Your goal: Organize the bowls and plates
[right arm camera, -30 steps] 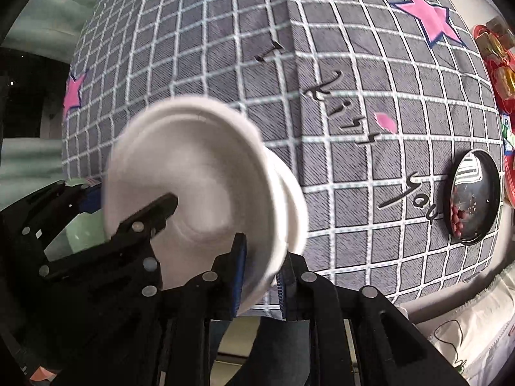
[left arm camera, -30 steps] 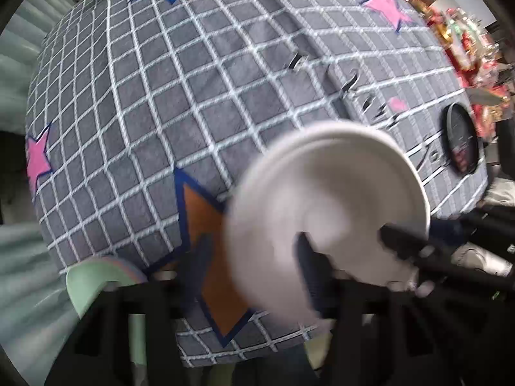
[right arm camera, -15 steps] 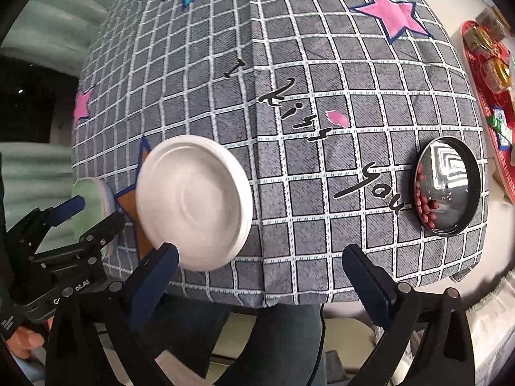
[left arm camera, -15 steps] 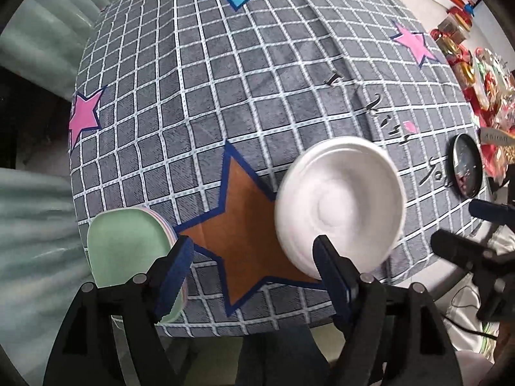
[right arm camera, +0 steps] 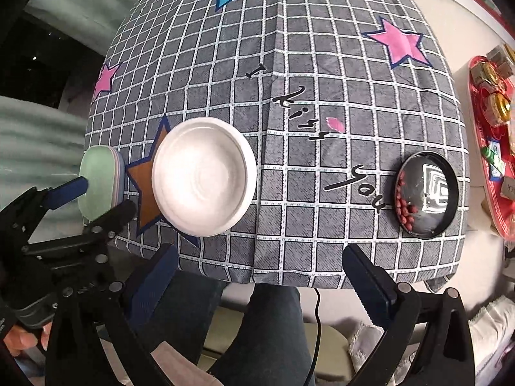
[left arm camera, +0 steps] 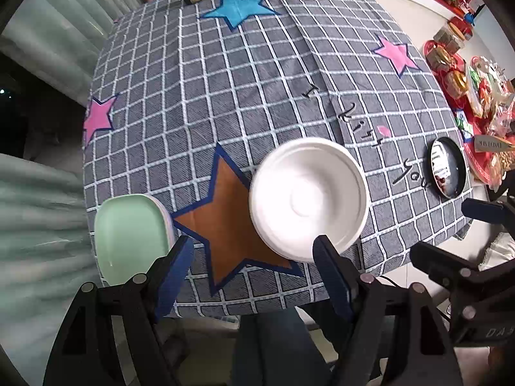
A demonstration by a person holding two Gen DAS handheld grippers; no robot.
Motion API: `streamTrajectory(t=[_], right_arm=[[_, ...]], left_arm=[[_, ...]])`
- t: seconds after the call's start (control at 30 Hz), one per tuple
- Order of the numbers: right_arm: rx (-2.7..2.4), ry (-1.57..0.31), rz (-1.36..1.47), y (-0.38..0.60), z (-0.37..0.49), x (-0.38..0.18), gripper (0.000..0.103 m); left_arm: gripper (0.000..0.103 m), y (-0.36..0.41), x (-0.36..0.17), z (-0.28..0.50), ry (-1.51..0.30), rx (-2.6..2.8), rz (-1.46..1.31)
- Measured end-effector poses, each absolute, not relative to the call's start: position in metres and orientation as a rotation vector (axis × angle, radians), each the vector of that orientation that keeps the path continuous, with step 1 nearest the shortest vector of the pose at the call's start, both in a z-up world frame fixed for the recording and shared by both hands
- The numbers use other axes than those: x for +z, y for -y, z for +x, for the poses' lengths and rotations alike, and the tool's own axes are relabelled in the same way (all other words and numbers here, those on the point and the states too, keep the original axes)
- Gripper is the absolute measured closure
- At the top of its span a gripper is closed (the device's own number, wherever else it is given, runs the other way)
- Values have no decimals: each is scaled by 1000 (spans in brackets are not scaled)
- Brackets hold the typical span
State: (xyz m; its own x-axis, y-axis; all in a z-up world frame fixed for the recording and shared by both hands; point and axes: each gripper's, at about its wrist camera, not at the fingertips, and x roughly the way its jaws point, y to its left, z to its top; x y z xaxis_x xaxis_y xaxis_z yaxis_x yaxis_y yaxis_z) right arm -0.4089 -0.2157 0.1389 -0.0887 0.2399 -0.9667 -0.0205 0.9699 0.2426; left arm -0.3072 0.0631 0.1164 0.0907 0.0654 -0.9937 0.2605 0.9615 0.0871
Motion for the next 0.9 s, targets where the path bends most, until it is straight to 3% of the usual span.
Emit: streamTrajectory(t=[0.9], right_arm=[[31, -1605, 252, 185, -423, 138, 0]], left_arm=[[23, -99, 106, -291, -1416, -305, 339]])
